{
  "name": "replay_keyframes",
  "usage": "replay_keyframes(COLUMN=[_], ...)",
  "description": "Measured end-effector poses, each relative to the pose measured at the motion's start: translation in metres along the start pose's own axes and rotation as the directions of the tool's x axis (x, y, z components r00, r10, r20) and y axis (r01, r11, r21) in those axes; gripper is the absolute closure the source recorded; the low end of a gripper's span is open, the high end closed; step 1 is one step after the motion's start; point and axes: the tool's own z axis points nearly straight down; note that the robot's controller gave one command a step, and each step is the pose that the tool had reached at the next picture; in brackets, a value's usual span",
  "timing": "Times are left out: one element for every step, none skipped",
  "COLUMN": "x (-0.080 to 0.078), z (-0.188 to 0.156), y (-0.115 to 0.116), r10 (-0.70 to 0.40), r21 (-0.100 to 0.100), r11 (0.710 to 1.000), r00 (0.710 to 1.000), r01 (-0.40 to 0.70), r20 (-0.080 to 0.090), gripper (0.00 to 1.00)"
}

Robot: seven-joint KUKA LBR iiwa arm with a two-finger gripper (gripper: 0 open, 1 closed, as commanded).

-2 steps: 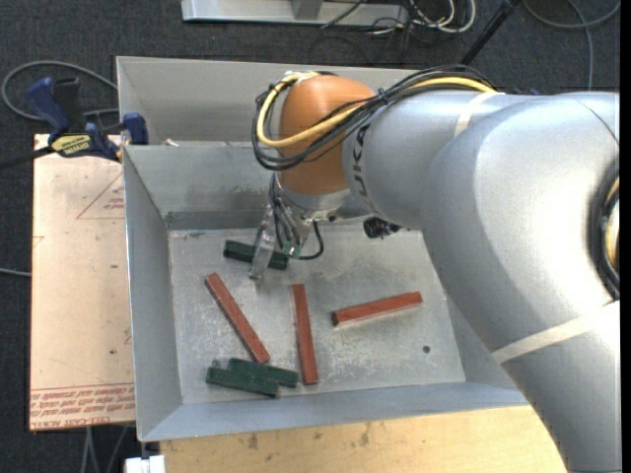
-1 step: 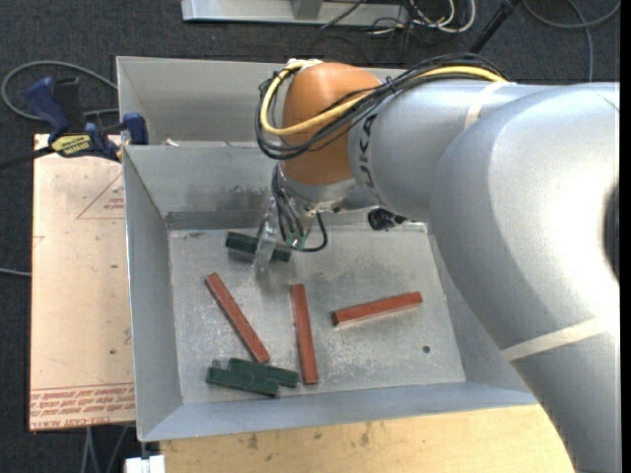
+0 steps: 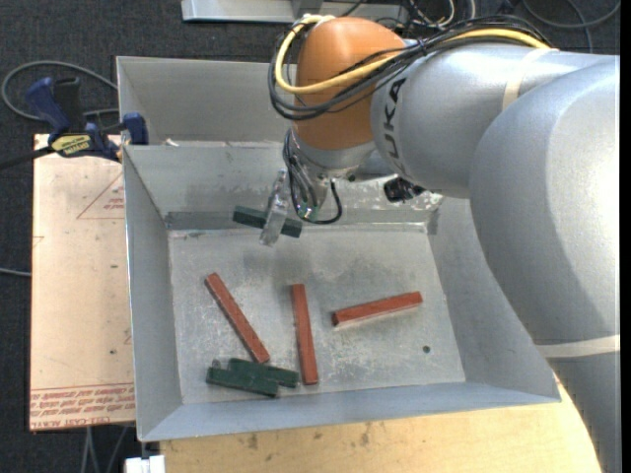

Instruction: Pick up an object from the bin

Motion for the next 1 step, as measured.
replay_keyframes(x=[-0.0005], z=[-0.0012], y=[0.0003], r10=[0.000], r21=[0.004], r11=[1.000], r00=[1.000], r01=[0.000], r20=[-0.006], gripper=[1.00])
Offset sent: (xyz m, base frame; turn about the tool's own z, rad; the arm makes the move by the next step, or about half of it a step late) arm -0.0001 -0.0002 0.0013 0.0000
